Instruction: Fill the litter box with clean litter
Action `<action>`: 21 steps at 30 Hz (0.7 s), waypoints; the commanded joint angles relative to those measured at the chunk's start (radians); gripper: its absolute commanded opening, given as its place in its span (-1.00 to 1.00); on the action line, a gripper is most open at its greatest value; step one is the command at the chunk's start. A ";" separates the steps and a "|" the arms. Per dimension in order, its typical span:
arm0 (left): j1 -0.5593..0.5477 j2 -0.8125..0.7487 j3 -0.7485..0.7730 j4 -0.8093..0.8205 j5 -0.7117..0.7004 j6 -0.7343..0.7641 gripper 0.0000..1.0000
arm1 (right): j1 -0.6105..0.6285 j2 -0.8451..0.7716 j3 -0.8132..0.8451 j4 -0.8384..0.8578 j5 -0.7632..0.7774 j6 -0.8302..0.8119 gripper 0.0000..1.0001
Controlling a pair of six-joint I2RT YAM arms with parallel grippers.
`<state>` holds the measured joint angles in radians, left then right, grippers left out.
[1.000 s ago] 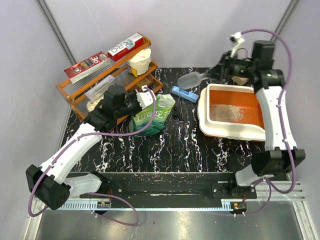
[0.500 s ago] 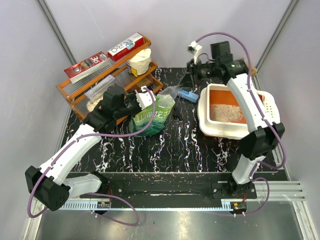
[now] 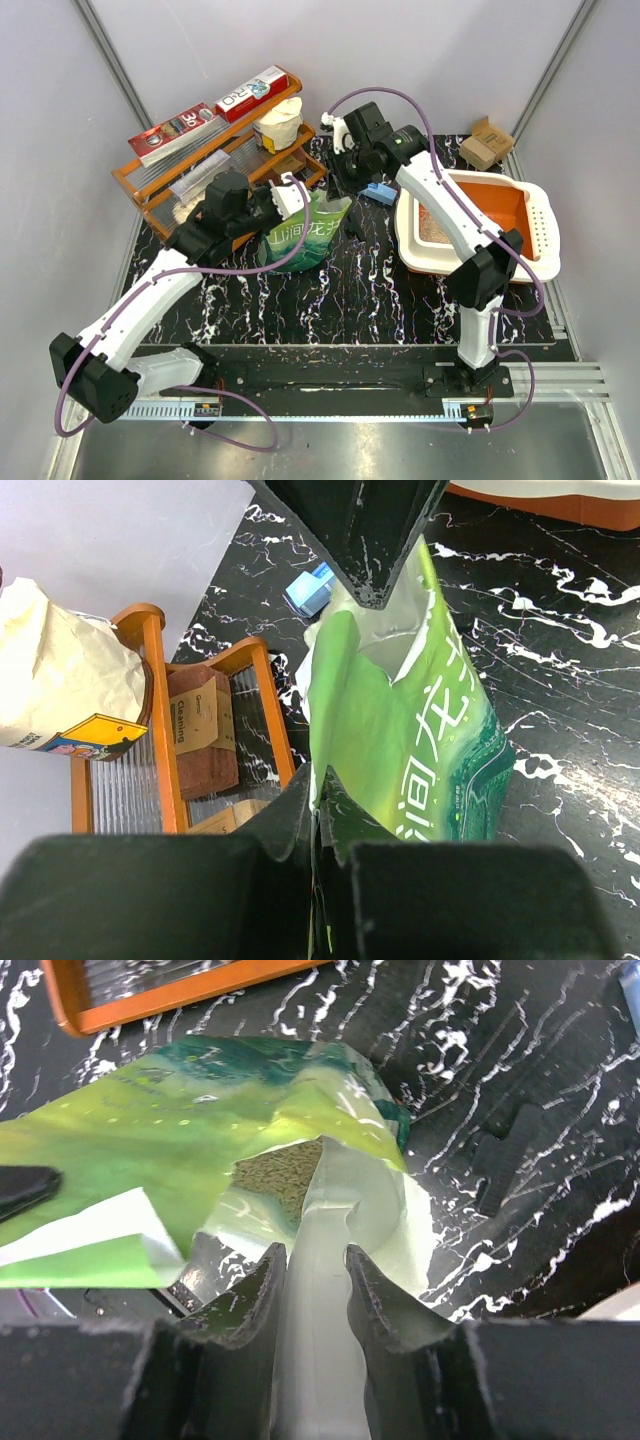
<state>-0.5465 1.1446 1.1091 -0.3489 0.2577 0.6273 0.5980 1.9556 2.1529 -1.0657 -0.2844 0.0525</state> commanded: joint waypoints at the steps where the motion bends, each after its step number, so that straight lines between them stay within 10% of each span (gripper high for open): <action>1: -0.001 -0.066 0.014 0.134 0.032 -0.018 -0.91 | -0.003 0.000 -0.043 -0.002 0.158 0.064 -1.00; 8: -0.001 -0.080 -0.008 0.142 0.048 -0.032 -0.91 | 0.002 0.110 -0.153 0.099 0.122 0.108 -1.00; 21: 0.003 -0.085 -0.015 0.123 0.023 0.006 -0.89 | -0.091 0.272 0.059 0.162 -0.523 0.168 -1.00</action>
<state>-0.5426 1.1160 1.0794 -0.3355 0.2573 0.6205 0.5686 2.2086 2.1990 -0.9676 -0.5400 0.1543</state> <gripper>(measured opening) 0.053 0.327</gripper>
